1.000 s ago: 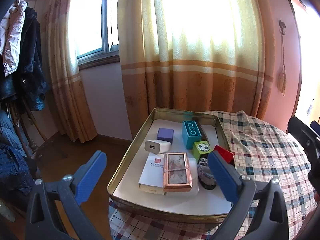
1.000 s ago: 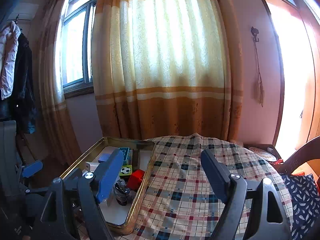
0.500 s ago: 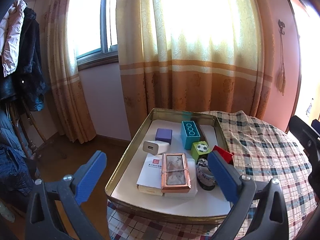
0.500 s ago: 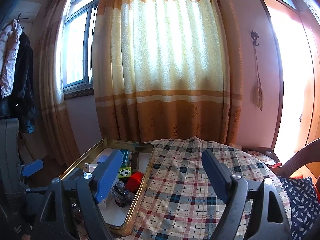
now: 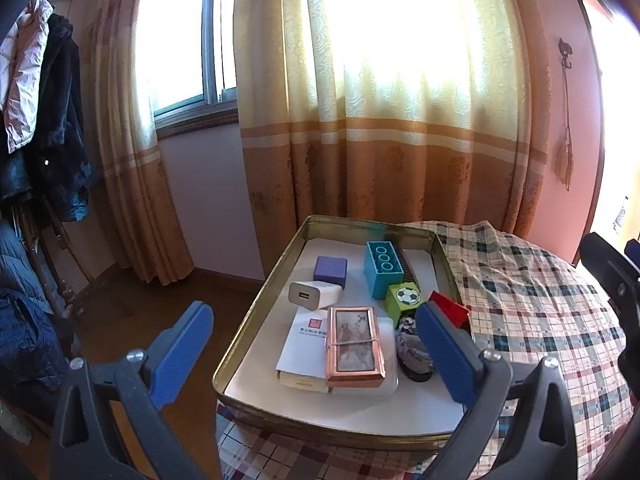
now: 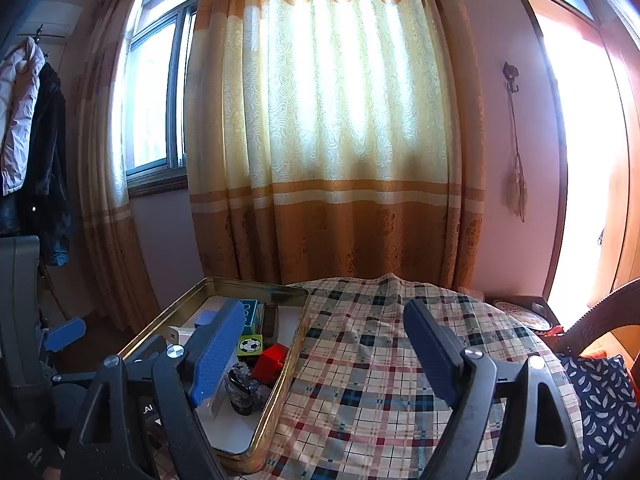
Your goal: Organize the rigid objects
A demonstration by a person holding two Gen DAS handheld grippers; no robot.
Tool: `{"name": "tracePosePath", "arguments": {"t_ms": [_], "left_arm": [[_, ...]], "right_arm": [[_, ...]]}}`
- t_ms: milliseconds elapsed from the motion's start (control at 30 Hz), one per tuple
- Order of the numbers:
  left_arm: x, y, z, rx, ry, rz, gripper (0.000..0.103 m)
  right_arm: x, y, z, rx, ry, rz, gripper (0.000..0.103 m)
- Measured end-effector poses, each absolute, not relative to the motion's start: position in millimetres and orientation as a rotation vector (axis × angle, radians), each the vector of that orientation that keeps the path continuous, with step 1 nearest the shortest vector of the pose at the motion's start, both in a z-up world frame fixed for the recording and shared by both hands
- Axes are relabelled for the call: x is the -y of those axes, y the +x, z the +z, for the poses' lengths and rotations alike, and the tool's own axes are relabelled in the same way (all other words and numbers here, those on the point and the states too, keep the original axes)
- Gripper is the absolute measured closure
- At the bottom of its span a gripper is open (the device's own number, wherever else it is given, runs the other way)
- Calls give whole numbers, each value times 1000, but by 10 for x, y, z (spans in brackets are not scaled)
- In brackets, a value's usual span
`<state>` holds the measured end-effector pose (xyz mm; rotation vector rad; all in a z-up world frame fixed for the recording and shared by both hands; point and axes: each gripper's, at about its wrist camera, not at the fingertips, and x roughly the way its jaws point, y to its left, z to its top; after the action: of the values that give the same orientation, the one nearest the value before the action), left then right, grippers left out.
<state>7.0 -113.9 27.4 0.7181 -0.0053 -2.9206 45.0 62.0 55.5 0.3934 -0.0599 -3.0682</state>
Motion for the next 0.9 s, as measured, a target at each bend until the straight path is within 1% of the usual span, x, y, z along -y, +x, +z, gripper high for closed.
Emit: {"name": "tracePosePath", "arguments": {"t_ms": [900], "left_arm": [[1090, 48, 254, 68, 718, -2894, 0]], "right_arm": [[-634, 435, 526, 95, 405, -3061, 19]]}}
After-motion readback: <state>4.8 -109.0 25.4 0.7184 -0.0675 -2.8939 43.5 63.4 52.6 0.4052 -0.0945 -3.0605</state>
